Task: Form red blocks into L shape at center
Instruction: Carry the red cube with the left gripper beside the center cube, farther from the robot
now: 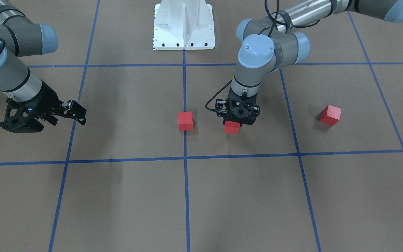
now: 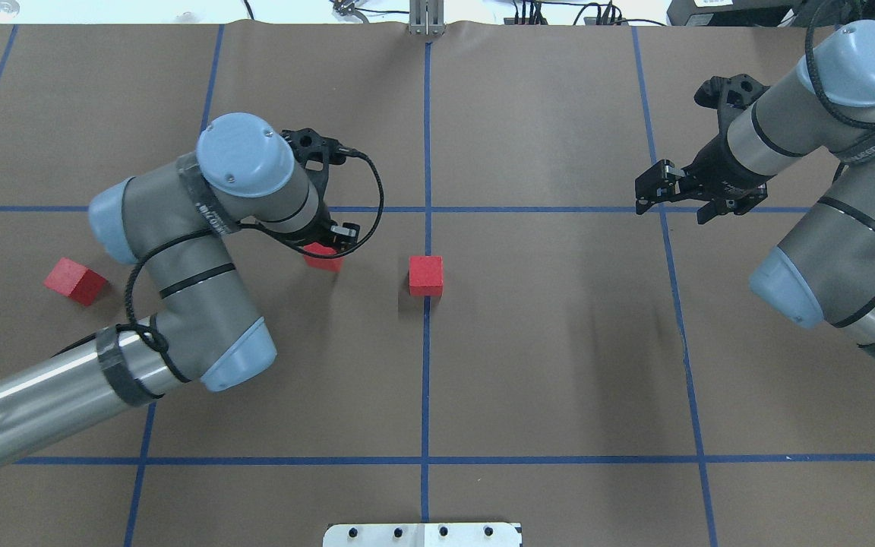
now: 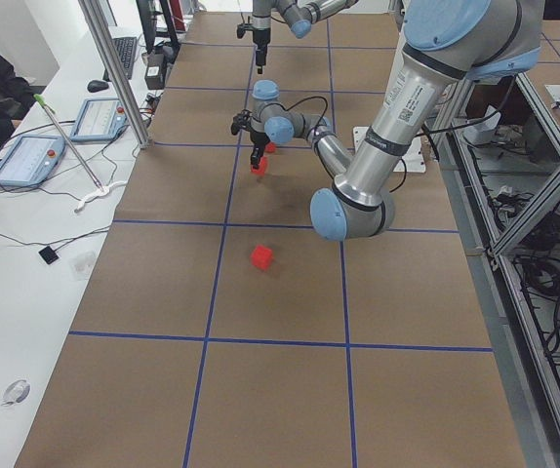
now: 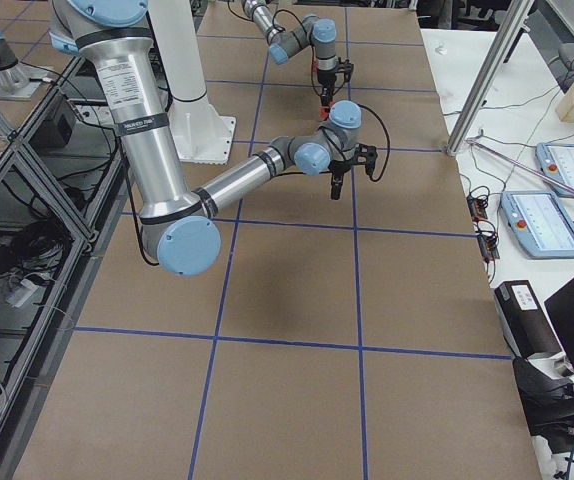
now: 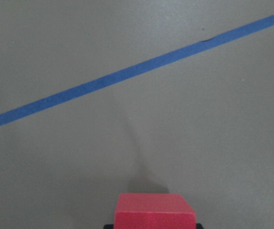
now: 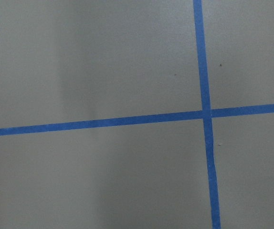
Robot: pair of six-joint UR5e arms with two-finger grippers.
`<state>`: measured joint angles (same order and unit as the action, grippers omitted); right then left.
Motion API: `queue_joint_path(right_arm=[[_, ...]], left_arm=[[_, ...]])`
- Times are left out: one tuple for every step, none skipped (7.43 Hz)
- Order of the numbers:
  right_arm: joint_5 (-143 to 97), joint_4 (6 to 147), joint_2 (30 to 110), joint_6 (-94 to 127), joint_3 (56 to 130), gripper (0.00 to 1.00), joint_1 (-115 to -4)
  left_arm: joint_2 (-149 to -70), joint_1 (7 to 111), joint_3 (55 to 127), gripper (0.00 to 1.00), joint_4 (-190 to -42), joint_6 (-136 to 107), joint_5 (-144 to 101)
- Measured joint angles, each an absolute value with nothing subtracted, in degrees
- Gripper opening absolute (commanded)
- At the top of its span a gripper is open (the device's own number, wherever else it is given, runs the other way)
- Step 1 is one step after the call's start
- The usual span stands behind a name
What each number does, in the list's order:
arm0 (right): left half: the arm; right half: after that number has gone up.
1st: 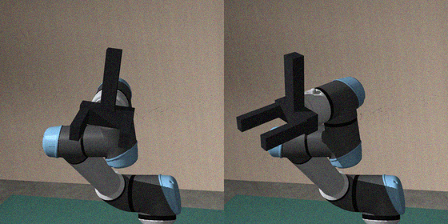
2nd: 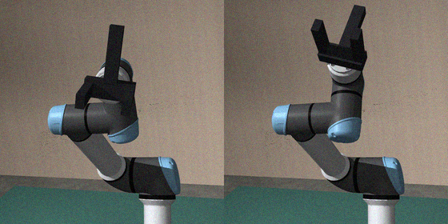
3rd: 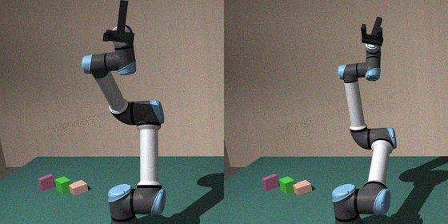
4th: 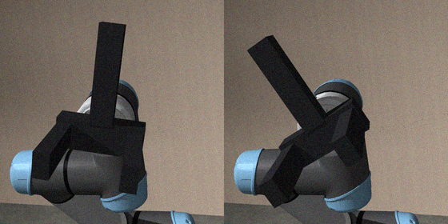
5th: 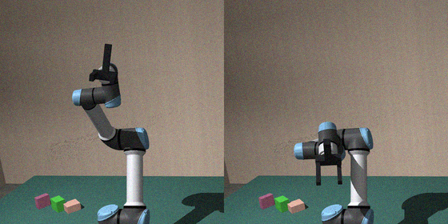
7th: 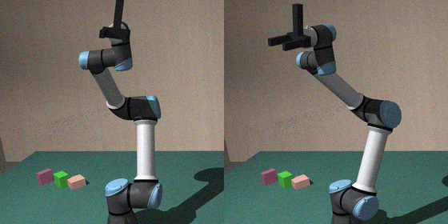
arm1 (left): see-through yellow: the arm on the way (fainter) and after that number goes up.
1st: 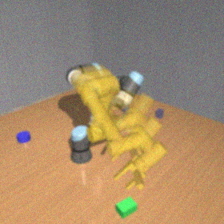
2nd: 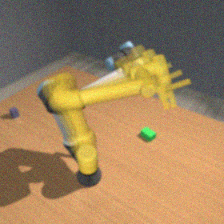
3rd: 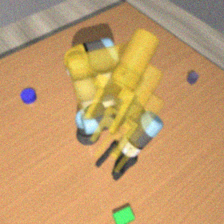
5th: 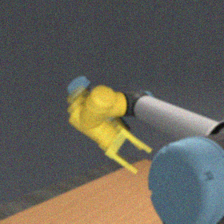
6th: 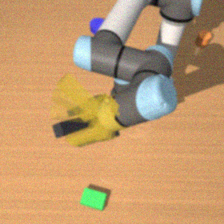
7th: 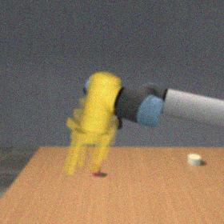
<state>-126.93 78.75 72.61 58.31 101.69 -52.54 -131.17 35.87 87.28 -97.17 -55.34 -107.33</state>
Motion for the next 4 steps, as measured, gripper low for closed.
queue_joint_path(right_arm=[[-126.92, 78.75, 72.64, 58.29, 101.69, 0.99, -52.55], [-126.92, 78.75, 72.70, 58.28, 101.69, 0.99, -52.56], [-126.91, 78.75, 72.73, 58.28, 101.69, 0.99, -52.56], [-126.91, 78.75, 72.75, 58.27, 101.69, 0.99, -52.56]], left_arm=[[-136.92, 35.89, 81.94, 0.00, -96.22, -57.69, -107.15], [-141.12, 35.88, 77.55, 0.00, -95.93, -59.19, -107.09], [-144.00, 35.85, 74.11, 0.00, -96.05, -59.92, -107.03], [-146.21, 35.76, 70.74, 0.00, -97.22, -60.90, -106.95]])
